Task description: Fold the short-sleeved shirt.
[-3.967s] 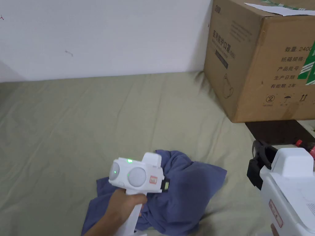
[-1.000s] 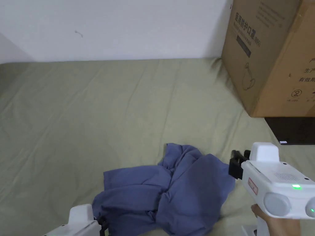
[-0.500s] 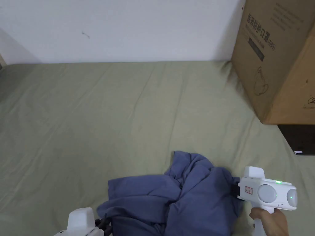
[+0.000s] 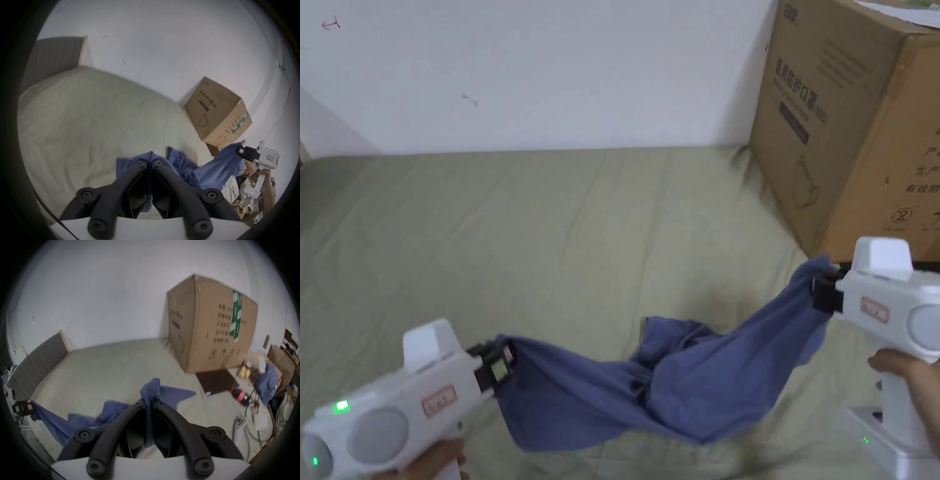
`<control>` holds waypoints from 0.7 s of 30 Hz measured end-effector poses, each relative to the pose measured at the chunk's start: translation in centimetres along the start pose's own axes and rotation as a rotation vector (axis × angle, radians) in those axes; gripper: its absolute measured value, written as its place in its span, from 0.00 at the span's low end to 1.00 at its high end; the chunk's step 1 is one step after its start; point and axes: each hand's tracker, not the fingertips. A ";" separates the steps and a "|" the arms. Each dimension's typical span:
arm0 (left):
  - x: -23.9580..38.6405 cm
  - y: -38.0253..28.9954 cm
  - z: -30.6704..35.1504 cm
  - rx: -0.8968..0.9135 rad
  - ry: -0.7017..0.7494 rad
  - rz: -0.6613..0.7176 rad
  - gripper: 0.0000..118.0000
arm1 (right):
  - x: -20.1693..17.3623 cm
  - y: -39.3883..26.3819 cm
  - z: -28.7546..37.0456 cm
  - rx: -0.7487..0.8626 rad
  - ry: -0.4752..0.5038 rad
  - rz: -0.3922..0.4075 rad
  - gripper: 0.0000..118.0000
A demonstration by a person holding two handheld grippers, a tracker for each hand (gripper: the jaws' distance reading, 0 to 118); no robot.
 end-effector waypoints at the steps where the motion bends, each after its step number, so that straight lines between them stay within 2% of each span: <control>1: 0.4 1.9 0.0 0.028 -0.004 -0.018 0.02 | 0.1 1.5 0.8 0.032 -0.002 0.005 0.03; 6: 2.5 11.1 0.1 0.153 0.040 -0.114 0.02 | 0.0 8.3 3.2 0.159 -0.006 0.000 0.03; 9: 3.5 16.8 -0.1 0.196 0.025 -0.093 0.02 | 0.4 12.3 3.2 0.219 -0.008 -0.014 0.03; 15: 6.4 26.3 -0.9 0.273 0.078 -0.162 0.02 | -0.1 18.3 2.5 0.313 -0.018 -0.031 0.03; 21: 8.2 32.7 -2.4 0.345 0.184 -0.257 0.02 | -2.1 22.3 1.3 0.413 -0.046 0.010 0.03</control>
